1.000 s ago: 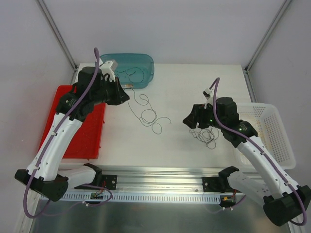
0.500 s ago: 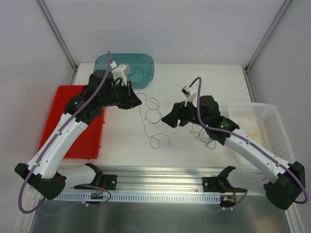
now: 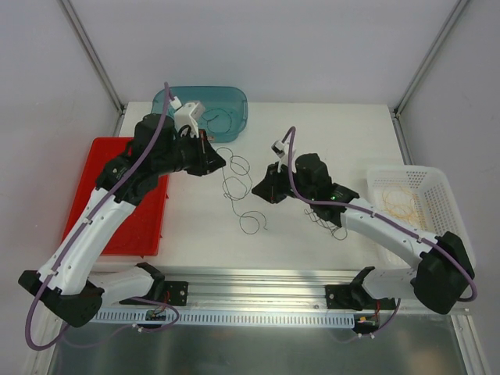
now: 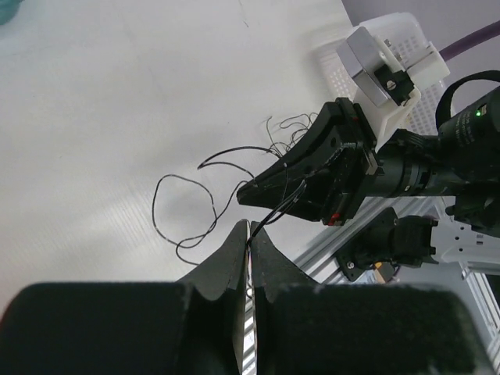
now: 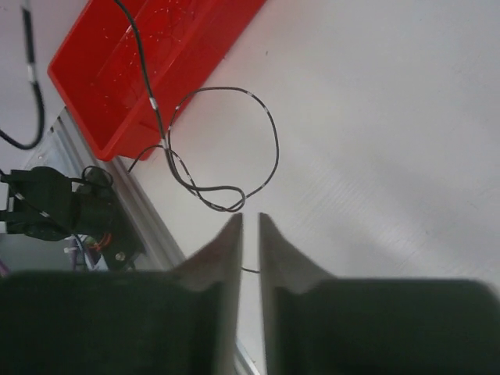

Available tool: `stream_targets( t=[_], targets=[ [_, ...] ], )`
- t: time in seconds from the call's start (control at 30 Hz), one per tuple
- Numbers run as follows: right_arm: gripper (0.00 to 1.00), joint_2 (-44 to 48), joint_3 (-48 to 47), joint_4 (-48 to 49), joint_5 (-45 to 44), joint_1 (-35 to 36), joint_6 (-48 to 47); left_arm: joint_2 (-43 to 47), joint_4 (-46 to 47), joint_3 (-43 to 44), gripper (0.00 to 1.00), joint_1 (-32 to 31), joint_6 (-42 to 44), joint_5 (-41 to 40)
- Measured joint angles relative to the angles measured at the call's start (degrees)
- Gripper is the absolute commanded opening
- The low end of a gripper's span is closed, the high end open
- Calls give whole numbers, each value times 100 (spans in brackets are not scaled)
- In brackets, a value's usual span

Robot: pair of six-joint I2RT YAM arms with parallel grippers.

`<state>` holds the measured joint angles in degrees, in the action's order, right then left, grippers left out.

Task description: Untangle the cables

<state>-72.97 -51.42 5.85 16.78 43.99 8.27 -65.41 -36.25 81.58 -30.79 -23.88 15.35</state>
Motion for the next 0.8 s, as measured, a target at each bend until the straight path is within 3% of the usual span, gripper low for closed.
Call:
stream_targets(
  t=[0.07,0.37,0.43,0.6,0.8],
  targets=[
    [1,20,0,-4,-68,0,-28,122,4,-11,0,0,2,-127],
    [2,787,11,-715,-702,-94,-509,527,-2,-175,0,0,55,-817],
    [16,981,11,-839,-750,-168,-577,516,-7,-184,0,0,55,-837],
    [36,1075,9,-863,-669,-199,-601,452,0,-181,0,0,57,-702],
    [50,651,9,-702,-398,-236,-173,422,0,-173,0,0,149,-328]
  ],
)
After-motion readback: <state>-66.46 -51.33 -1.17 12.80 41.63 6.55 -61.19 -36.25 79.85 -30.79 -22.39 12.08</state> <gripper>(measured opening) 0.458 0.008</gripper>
